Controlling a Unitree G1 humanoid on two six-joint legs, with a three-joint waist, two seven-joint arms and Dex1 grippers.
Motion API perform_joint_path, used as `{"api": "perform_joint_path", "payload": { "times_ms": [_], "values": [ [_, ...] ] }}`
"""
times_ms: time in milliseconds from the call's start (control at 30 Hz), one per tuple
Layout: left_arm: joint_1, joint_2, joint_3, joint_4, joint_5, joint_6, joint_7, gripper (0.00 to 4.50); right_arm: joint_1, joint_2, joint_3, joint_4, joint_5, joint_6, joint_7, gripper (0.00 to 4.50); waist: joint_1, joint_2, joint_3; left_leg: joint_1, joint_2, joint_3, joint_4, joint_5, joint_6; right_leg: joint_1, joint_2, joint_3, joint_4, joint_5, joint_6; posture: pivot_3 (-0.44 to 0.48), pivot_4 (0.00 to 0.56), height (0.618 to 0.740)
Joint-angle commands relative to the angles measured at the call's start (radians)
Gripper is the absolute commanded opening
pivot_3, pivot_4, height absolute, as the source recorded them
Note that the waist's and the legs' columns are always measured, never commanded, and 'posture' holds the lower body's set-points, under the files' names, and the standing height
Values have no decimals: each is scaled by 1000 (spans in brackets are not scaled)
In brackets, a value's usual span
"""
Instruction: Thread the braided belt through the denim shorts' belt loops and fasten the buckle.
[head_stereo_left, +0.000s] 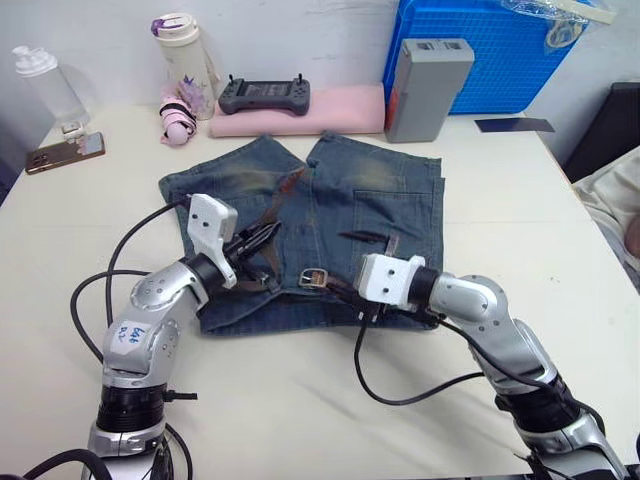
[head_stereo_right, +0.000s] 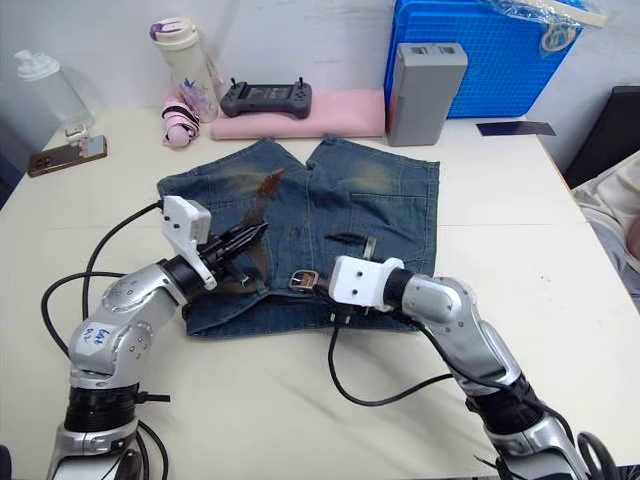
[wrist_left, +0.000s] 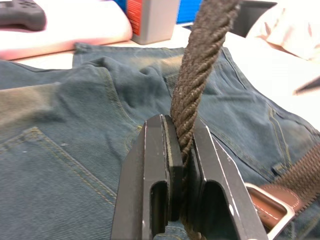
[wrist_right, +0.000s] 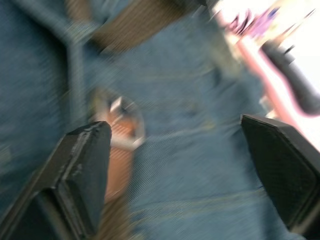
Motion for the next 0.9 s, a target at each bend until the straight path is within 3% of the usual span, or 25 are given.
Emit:
{"api": "perform_joint_path", "payload": {
  "times_ms": [33, 300, 400, 633, 900],
  "values": [
    [-27, 2, 31, -60, -32, 7, 13, 0, 8, 17, 42, -26, -16, 8, -8, 4435, -1, 0, 0, 0, 0, 0, 0, 0, 0, 0, 0, 0, 0, 0, 0, 0, 150, 712],
    [1, 14, 40, -95, -43, 28, 20, 0, -19, 92, 99, 109, -124, 19, -124, 4435, -2, 0, 0, 1, 0, 0, 0, 0, -1, 0, 0, 0, 0, 0, 0, 0, 150, 712],
    [33, 32, 40, -110, -34, 31, 8, 0, -13, 114, 88, 112, -115, 64, -133, 3610, -1, 0, 0, 1, 0, 0, 0, 0, -1, 0, 0, 0, 0, 0, 0, 0, 150, 712],
    [77, 57, 67, -123, -42, 35, 2, 0, -6, 130, 69, 72, -105, 182, -143, 217, -1, 0, 0, 0, 0, 0, 0, 0, -1, 0, 0, 0, 0, 0, 0, 0, 150, 712],
    [188, 197, -86, -142, 96, 24, -69, 0, -46, 176, 43, 4, -86, 324, -165, 110, -1, 0, 0, 0, 0, 0, 0, 0, -1, 0, 0, 1, 0, 0, 0, 0, 150, 712]
  ]
}}
